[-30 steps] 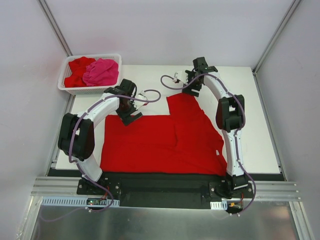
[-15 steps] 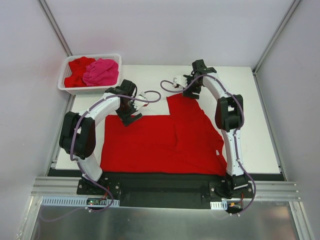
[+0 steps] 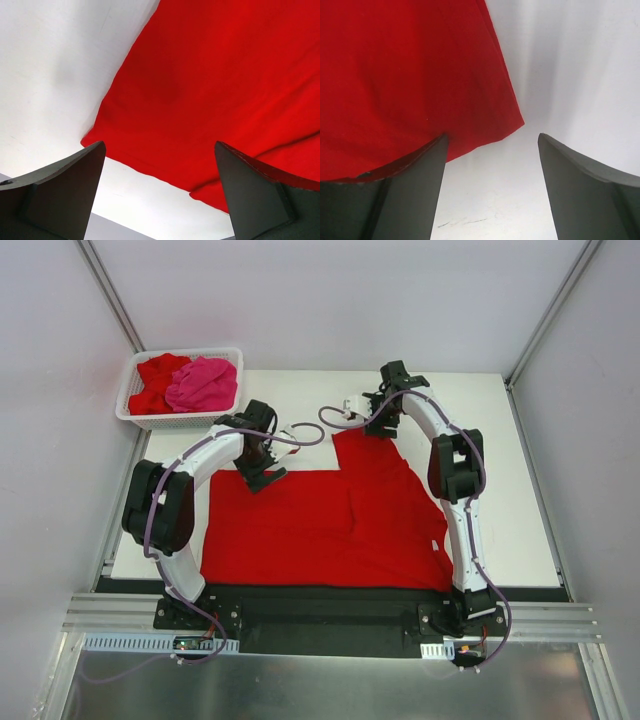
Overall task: Fold and stack the t-shirts
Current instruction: Grap the side of the flattened tshirt furthest away from the robot with both arms
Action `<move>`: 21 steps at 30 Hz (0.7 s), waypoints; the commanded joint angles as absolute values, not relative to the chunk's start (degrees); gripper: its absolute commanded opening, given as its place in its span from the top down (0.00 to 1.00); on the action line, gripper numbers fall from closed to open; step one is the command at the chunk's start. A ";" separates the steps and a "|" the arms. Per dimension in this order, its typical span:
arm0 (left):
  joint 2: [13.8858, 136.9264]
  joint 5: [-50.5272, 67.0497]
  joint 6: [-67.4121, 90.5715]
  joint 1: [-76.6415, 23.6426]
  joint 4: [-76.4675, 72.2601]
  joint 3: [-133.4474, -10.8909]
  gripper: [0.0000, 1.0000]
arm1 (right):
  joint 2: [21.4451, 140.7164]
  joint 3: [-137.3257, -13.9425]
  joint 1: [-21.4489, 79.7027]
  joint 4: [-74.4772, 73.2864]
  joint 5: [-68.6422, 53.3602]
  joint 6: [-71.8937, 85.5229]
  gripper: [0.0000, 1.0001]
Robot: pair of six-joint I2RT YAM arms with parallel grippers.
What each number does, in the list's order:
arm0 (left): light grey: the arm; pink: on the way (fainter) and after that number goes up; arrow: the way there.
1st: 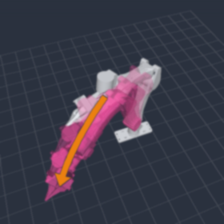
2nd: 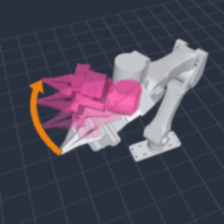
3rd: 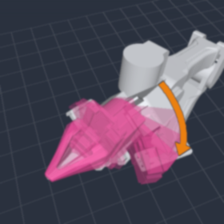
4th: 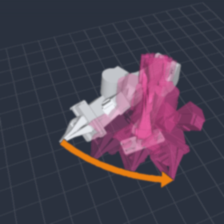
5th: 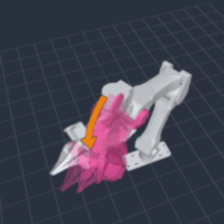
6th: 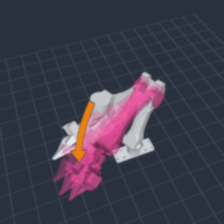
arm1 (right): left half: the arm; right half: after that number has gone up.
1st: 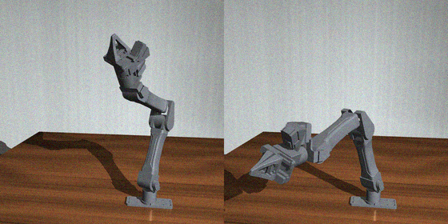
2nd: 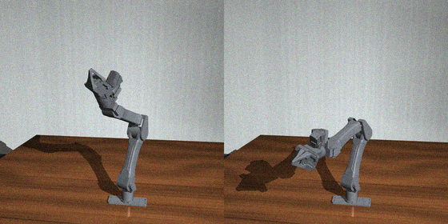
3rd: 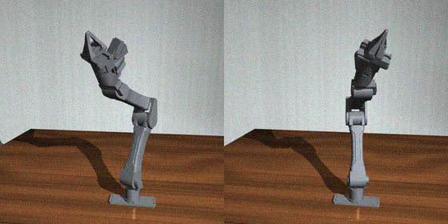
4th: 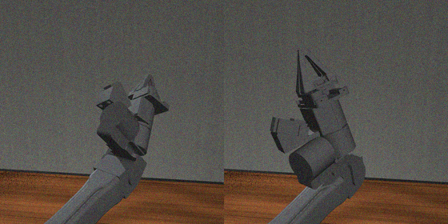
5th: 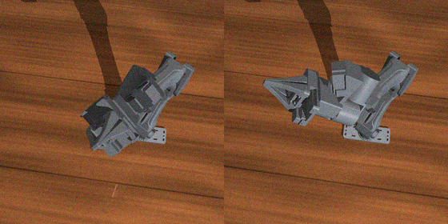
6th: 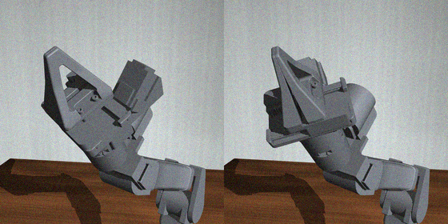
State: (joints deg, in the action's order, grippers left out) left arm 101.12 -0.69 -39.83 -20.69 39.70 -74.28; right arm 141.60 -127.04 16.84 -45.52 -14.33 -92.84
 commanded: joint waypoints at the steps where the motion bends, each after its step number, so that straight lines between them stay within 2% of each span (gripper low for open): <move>1: 101.42 -1.32 -39.90 -21.27 40.52 -76.64 0.09 | 143.00 -128.58 17.49 -48.25 -15.56 -95.19 0.28; 5: 101.60 -1.41 -39.90 -21.27 40.52 -76.73 0.09 | 142.74 -127.97 17.67 -49.22 -15.29 -95.97 0.35; 13: 101.34 -1.67 -40.16 -21.27 40.43 -76.38 0.09 | 141.59 -125.95 17.49 -54.74 -15.47 -100.80 0.30; 21: 100.55 -1.85 -40.52 -21.45 40.43 -75.50 0.09 | 141.15 -125.43 17.40 -60.12 -15.38 -102.39 0.32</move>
